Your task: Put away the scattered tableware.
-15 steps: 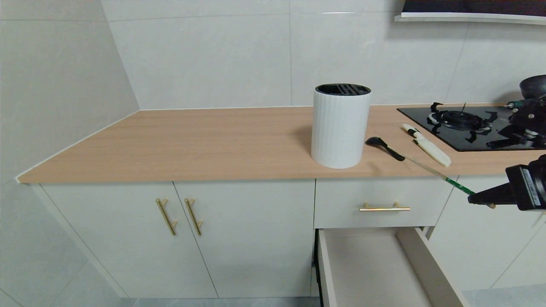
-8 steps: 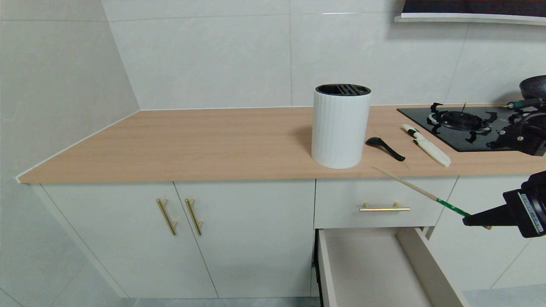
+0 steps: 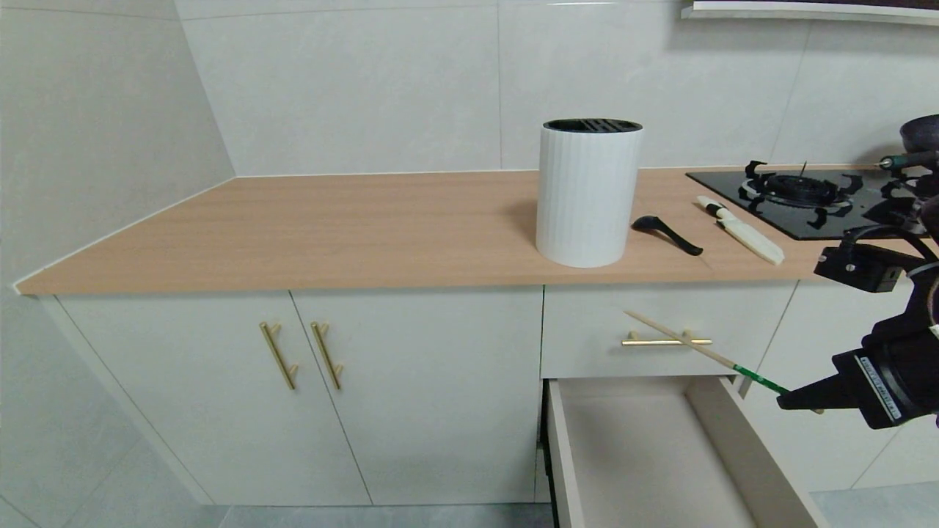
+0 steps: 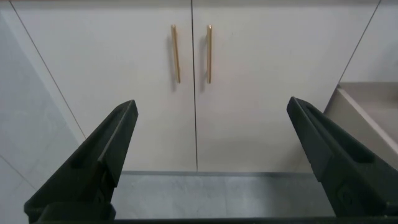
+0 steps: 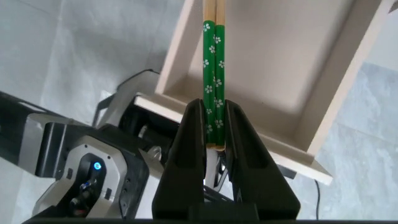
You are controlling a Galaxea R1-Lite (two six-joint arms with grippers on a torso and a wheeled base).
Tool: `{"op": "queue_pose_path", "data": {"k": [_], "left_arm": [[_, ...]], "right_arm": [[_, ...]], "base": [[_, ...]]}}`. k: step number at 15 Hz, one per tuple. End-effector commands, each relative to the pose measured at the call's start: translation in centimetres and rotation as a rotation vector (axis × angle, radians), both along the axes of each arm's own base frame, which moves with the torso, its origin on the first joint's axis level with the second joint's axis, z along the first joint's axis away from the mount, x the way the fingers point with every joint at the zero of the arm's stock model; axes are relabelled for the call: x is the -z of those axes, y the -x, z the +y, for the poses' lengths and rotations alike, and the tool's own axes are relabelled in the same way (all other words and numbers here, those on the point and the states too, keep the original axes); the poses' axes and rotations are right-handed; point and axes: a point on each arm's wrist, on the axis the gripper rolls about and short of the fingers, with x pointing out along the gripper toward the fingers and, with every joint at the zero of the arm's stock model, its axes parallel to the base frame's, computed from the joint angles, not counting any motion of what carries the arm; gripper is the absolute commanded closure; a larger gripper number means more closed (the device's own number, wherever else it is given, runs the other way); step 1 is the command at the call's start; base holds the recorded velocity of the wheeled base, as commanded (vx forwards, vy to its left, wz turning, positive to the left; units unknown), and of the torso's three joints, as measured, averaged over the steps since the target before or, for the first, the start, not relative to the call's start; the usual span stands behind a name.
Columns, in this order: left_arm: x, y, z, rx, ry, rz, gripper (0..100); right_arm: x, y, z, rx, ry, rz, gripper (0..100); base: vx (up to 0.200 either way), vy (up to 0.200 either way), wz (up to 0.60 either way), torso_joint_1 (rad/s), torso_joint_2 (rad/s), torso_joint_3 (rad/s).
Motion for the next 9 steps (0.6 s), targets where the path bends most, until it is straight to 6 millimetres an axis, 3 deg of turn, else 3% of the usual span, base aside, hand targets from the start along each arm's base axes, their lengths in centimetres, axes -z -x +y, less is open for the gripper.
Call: {"op": "queue_pose_path", "data": {"k": [1,9], "left_arm": [[0.0,0.0,0.0,0.0,0.0,0.0,0],[0.0,0.0,0.0,0.0,0.0,0.0,0]], "right_arm": [[0.5,-0.5,0.2,-0.002,0.006,0.024,100],[1.7,-1.2,0.5,-0.024,0.033,0.068,100]], "base": [[0.0,0.0,0.0,-0.178,0.47,0.276],[0.0,0.0,0.0,-0.151,0.45,0.303]]}}
